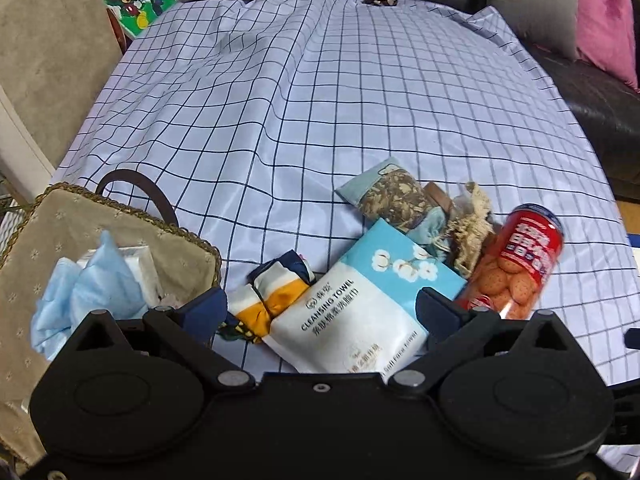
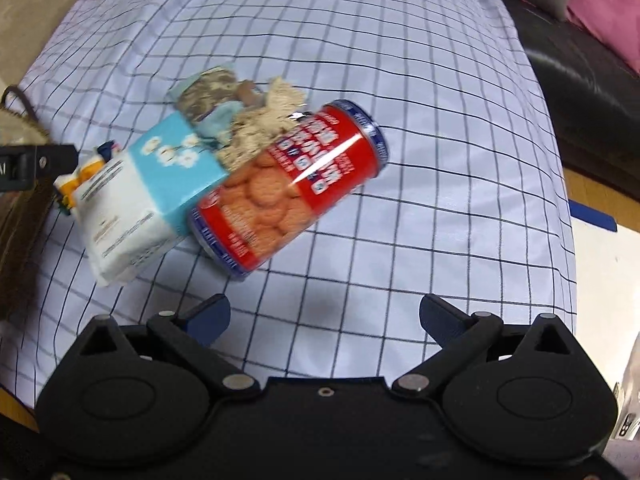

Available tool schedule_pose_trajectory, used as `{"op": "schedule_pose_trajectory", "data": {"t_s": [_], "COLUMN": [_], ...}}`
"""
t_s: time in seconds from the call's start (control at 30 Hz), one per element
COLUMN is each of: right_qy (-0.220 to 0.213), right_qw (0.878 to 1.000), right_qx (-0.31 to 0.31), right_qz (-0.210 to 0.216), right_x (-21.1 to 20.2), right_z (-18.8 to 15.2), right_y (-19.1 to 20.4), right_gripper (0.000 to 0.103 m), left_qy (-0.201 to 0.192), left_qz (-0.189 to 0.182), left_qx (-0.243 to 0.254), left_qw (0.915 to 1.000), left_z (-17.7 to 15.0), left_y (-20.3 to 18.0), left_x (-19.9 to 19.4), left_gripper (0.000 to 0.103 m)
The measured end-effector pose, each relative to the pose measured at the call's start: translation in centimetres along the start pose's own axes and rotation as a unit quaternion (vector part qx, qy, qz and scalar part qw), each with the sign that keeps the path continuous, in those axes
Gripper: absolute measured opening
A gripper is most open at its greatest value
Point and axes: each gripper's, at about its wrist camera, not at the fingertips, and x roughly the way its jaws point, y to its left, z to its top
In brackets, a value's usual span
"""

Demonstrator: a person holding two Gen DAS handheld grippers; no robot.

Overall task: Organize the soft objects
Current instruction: 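Withdraw both tools from the basket back over the pile, then move the right tool down to the brown tape roll in the pile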

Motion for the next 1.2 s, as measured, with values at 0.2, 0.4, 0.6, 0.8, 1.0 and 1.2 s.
{"op": "schedule_pose_trajectory", "data": {"t_s": [0.2, 0.4, 0.6, 0.8, 1.0, 1.2], "right_qy": [-0.023, -0.08, -0.101, -0.082, -0.078, -0.063], "right_qw": [0.999, 0.996, 0.994, 0.996, 0.996, 0.998], "right_qx": [0.024, 0.035, 0.045, 0.044, 0.029, 0.009], "right_qz": [-0.006, -0.017, -0.008, -0.009, -0.019, -0.012], "right_x": [0.0, -1.2, -0.6, 3.1, 6.5, 9.0], "right_z": [1.3, 3.6, 7.6, 11.9, 15.0, 16.4], "right_y": [-0.6, -0.6, 0.4, 3.0, 5.1, 6.4], "right_gripper": [0.096, 0.09, 0.086, 0.085, 0.085, 0.085], "left_qy": [0.021, 0.032, 0.042, 0.039, 0.043, 0.045], "left_qz": [-0.01, -0.022, -0.021, -0.014, -0.014, -0.015], "left_qx": [-0.026, -0.037, -0.039, -0.047, -0.053, -0.052], "left_qw": [0.9994, 0.9986, 0.9981, 0.998, 0.9976, 0.9975], "left_z": [1.2, 2.1, 2.2, 2.5, 2.7, 2.7], "left_y": [0.5, 0.5, 0.9, 1.7, 2.1, 2.1], "left_x": [2.1, 3.0, 3.9, 3.8, 4.3, 4.6], "left_gripper": [0.097, 0.097, 0.097, 0.097, 0.097, 0.097]}}
